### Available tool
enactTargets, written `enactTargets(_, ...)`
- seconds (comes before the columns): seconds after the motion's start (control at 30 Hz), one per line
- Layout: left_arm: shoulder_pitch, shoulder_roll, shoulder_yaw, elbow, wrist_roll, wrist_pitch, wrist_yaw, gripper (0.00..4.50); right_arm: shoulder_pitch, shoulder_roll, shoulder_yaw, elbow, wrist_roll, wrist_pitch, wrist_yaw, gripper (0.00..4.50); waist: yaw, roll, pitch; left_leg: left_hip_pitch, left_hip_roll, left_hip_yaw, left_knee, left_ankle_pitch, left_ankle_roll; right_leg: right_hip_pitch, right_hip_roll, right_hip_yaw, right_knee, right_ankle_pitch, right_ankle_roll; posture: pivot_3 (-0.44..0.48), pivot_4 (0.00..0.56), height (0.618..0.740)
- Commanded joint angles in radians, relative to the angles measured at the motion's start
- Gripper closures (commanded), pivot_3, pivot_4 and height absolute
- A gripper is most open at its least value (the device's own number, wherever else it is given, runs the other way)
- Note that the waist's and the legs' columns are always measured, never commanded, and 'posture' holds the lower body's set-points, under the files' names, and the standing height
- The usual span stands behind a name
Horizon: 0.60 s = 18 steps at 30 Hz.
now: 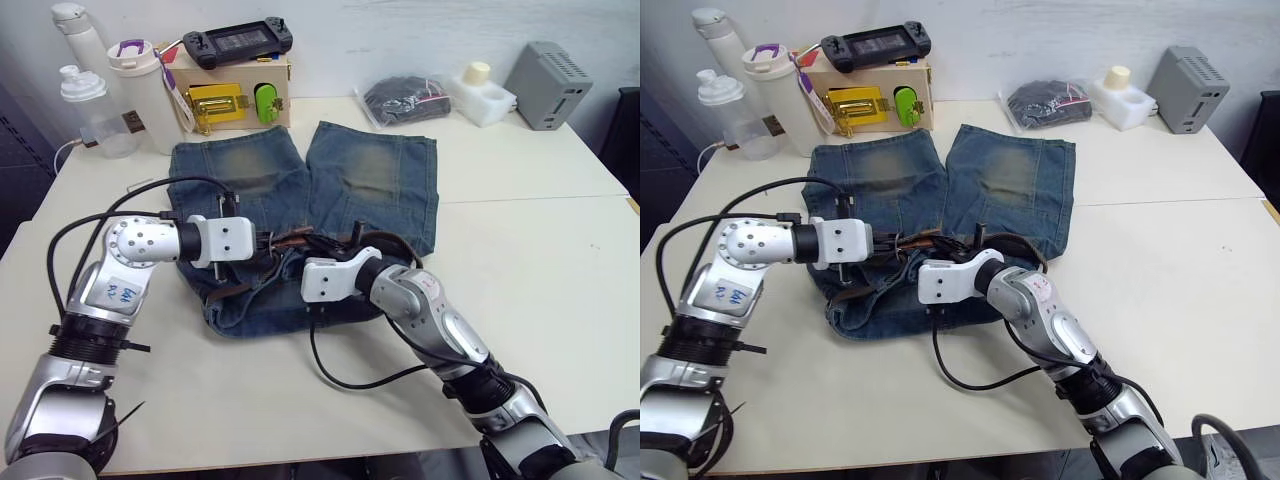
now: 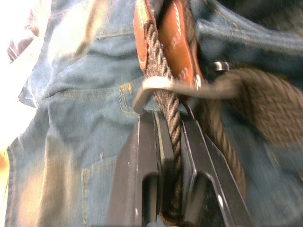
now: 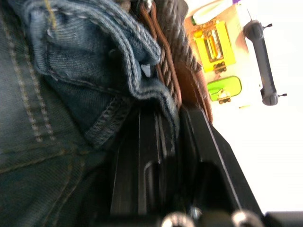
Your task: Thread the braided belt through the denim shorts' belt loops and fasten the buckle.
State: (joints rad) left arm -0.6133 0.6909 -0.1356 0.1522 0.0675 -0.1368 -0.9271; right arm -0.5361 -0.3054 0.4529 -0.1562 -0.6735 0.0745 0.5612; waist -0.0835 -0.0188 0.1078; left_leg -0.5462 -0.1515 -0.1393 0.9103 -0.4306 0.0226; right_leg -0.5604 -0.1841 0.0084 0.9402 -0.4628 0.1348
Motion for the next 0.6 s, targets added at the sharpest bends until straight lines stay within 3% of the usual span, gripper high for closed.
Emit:
enactTargets(0.03,0.029,-0.063,-0.035,-0.051,-0.005,0.000,0.033,4.50,0.018,0.003,0.020,-0.079,0.065,0.010,0.087,4.46,0.000,0.000,0.000,0.000,0.000,0.000,0.000,0.000,0.000,0.000,0.000,0.000,0.000,0.000,0.000,0.000,0.150,0.645)
enactTargets(0.17,0.076,-0.129,-0.052,-0.051,0.018,0.009,0.076,4.50,0.062,-0.022,0.001,-0.147,0.114,0.052,0.168,4.46,0.006,0.000,-0.001,0.000,-0.001,-0.002,0.001,0.000,0.000,0.002,0.000,0.000,-0.001,0.000,0.000,0.000,0.150,0.645)
enactTargets(0.47,0.142,-0.212,-0.081,-0.056,0.053,0.021,0.149,4.50,0.142,-0.086,-0.157,-0.366,0.293,0.376,0.362,0.47,0.038,0.000,-0.001,0.001,-0.004,-0.007,0.004,0.000,0.000,0.010,0.000,0.000,-0.006,0.000,0.000,0.000,0.150,0.645)
enactTargets(0.6,0.157,-0.215,-0.086,-0.067,0.055,0.028,0.156,4.50,0.134,-0.161,-0.277,-0.452,0.424,0.536,0.448,0.47,0.047,0.000,-0.001,0.001,-0.004,-0.009,0.005,0.000,0.000,0.012,0.000,-0.001,-0.008,0.000,0.000,0.000,0.150,0.645)
